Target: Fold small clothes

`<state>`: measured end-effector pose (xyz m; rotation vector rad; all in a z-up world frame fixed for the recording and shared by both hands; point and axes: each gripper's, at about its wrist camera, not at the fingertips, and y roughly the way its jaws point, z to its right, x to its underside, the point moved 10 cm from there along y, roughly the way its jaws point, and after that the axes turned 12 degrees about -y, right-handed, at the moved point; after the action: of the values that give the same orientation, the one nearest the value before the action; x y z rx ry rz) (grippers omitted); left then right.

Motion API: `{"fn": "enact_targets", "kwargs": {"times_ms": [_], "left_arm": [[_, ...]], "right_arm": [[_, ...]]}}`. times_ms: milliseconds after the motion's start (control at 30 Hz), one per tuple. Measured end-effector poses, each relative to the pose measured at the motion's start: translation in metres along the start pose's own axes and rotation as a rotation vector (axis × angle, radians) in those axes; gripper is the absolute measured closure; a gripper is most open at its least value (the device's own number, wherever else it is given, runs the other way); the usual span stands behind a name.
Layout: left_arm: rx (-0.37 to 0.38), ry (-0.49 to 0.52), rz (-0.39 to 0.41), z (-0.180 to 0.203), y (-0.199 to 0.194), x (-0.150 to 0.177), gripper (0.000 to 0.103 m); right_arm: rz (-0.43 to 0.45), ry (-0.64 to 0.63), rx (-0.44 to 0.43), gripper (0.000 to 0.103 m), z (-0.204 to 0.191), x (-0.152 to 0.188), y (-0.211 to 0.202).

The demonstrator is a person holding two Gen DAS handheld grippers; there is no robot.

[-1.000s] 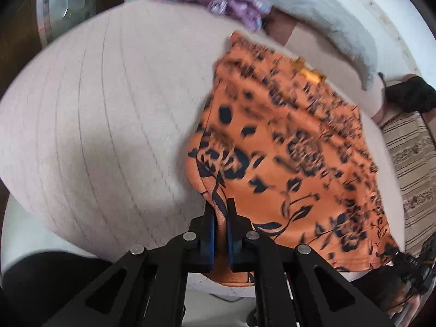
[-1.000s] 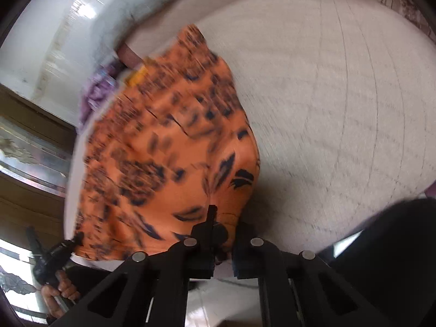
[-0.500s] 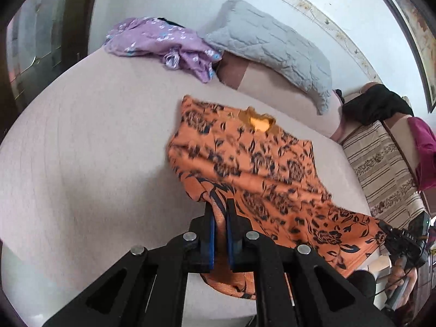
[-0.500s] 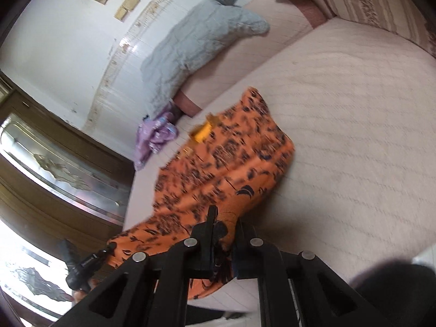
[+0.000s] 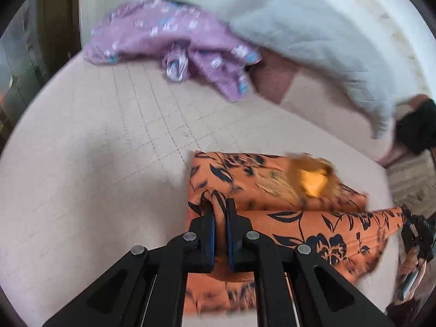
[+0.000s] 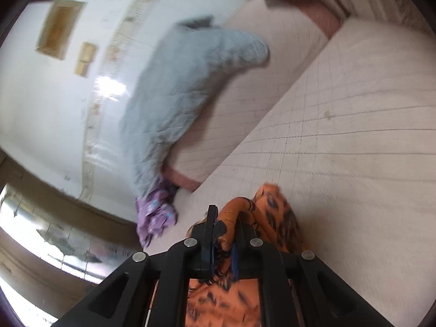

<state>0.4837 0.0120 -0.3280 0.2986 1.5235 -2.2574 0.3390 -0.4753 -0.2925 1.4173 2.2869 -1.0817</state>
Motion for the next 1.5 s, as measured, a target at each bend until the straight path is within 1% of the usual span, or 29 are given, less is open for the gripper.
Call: {"fn": "enact_targets", "kwargs": {"times_ms": [67,133,167,200,233,267,300,367,400,433,467,500,533,567,600,667,700,767,833,900,967,1033,1133,1200,1267,1333,1367,1433,1500], "left_arm": [[-0.041,-0.045,-0.066,-0.01,0.047,-0.004,0.092],[-0.048,-0.094,-0.099,-0.019,0.07,-0.002,0.09],[-0.014,-0.132,-0.103,-0.023,0.077,-0.002,0.09],[0.022,-0.157,-0.091,-0.024,0.077,-0.003,0.09],[0.045,-0.172,-0.085,-0.025,0.075,-0.004,0.088],[0.066,-0.187,-0.081,-0.025,0.07,-0.004,0.088],[0.095,-0.197,-0.066,-0.024,0.063,-0.006,0.088],[0.166,-0.212,0.012,-0.021,0.036,-0.009,0.084],[0.177,-0.22,0.064,-0.023,0.021,-0.011,0.07],[0.141,-0.231,0.145,-0.03,0.001,-0.011,0.048],[0.095,-0.239,0.213,-0.037,-0.015,-0.008,0.038],[0.046,-0.242,0.293,-0.042,-0.035,0.0,0.037],[0.009,-0.213,0.345,-0.04,-0.053,0.016,0.037],[-0.002,-0.187,0.343,-0.034,-0.058,0.027,0.037],[0.0,-0.152,0.332,-0.026,-0.063,0.047,0.037],[0.006,-0.104,0.308,-0.014,-0.06,0.073,0.037],[-0.016,-0.056,0.273,-0.008,-0.052,0.092,0.037],[-0.064,-0.012,0.214,-0.008,-0.033,0.116,0.037],[-0.078,-0.001,0.163,-0.009,-0.016,0.124,0.037],[-0.118,0.005,0.126,-0.019,0.0,0.128,0.037],[-0.166,0.03,0.102,-0.027,0.011,0.127,0.037],[-0.196,0.067,0.103,-0.027,0.017,0.124,0.037],[-0.209,0.098,0.104,-0.025,0.02,0.122,0.037],[-0.198,0.109,0.121,-0.019,0.024,0.111,0.037],[-0.187,0.139,0.191,-0.009,0.021,0.09,0.037],[-0.191,0.165,0.288,-0.003,0.016,0.062,0.037],[-0.173,0.155,0.311,-0.003,0.015,0.052,0.037],[-0.088,0.135,0.288,-0.001,0.026,0.039,0.037],[-0.123,0.127,0.292,-0.004,0.041,0.022,0.037]], "right_arm": [[-0.03,0.057,-0.017,0.091,0.019,-0.002,0.039],[-0.066,0.137,-0.049,0.082,0.04,0.001,0.071],[-0.086,0.156,-0.041,0.065,0.049,0.003,0.082],[-0.099,0.172,-0.036,0.042,0.06,0.005,0.091],[-0.096,0.182,-0.047,0.033,0.063,0.005,0.094],[-0.066,0.202,-0.054,0.029,0.067,0.002,0.091],[-0.031,0.211,-0.058,0.029,0.07,-0.003,0.085],[0.017,0.199,-0.093,0.029,0.064,-0.015,0.071],[0.04,0.175,-0.086,0.029,0.058,-0.019,0.06],[0.049,0.141,-0.069,0.029,0.051,-0.02,0.052],[0.044,0.09,-0.05,0.029,0.041,-0.019,0.045],[0.011,0.003,-0.016,0.029,0.024,-0.011,0.041],[-0.017,-0.05,0.003,0.03,0.014,-0.003,0.04],[-0.058,-0.122,0.023,0.033,-0.001,0.008,0.042],[-0.107,-0.194,0.032,0.036,-0.02,0.025,0.046],[-0.192,-0.283,0.027,0.056,-0.051,0.059,0.059],[-0.249,-0.335,0.027,0.064,-0.07,0.083,0.071],[-0.314,-0.402,0.031,0.065,-0.088,0.115,0.086],[-0.381,-0.476,0.048,0.065,-0.101,0.155,0.105],[-0.434,-0.498,0.039,0.068,-0.102,0.188,0.116],[-0.465,-0.508,0.009,0.068,-0.103,0.209,0.13],[-0.467,-0.549,-0.004,0.068,-0.11,0.22,0.152],[-0.424,-0.582,-0.014,0.068,-0.118,0.21,0.175],[-0.398,-0.569,-0.012,0.07,-0.118,0.191,0.198],[-0.385,-0.558,0.005,0.07,-0.118,0.174,0.215],[-0.362,-0.515,-0.012,0.07,-0.119,0.155,0.228],[-0.318,-0.488,-0.022,0.069,-0.117,0.141,0.229],[-0.258,-0.421,-0.066,0.068,-0.118,0.123,0.229],[-0.211,-0.352,-0.095,0.068,-0.108,0.107,0.218]]}}
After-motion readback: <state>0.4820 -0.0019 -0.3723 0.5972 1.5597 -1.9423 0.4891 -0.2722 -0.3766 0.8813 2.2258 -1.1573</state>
